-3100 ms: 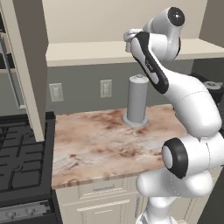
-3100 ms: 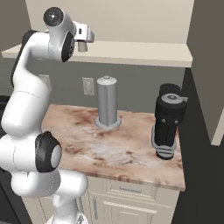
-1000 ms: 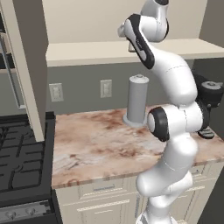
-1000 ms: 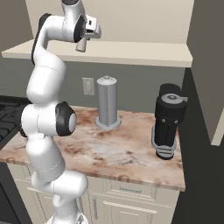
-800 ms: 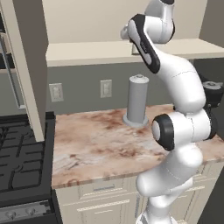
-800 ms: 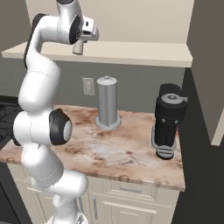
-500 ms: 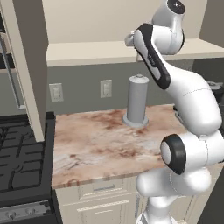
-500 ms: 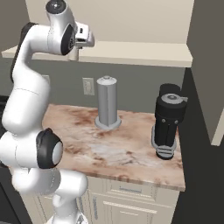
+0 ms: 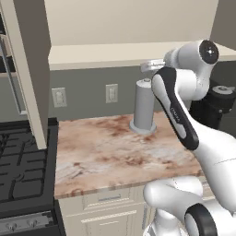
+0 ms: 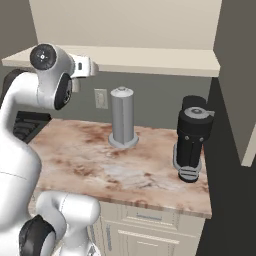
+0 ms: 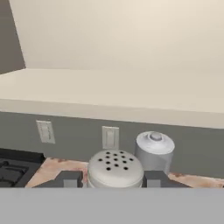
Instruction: Retrieve the shaker from the cabinet and place it next the steak on a plate on the dining table.
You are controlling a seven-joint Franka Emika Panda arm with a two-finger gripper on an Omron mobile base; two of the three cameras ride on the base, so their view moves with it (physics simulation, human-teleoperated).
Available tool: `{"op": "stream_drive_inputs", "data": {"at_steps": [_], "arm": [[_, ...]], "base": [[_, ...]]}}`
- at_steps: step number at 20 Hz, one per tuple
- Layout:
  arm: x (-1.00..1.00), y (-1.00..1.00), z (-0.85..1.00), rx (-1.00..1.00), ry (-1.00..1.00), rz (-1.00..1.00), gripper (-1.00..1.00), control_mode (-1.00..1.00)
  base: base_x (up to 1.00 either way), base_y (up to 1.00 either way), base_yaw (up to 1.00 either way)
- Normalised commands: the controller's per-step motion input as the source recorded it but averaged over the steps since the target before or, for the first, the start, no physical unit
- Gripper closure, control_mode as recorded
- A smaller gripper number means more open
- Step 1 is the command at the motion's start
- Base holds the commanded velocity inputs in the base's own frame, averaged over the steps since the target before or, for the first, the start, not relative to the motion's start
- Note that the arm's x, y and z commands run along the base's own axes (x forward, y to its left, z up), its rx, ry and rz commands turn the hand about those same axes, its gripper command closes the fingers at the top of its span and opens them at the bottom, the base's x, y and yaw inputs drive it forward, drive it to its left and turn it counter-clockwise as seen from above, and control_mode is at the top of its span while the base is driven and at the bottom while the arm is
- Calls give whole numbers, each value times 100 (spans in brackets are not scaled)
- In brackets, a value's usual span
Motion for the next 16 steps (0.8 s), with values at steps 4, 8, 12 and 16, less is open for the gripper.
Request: {"op": "stream_drive_inputs", "data": {"at_steps": [4, 8, 12, 16], "arm": [[-84, 0, -4, 0, -17, 1, 100, -100], [-81, -1, -6, 0, -7, 1, 100, -100], [-83, -10, -5, 0, -4, 3, 100, -100], [0, 0, 0, 0, 0, 0, 100, 100]], "base": [[0, 0, 0], [0, 0, 0], [0, 0, 0], [-85, -14, 5]]}}
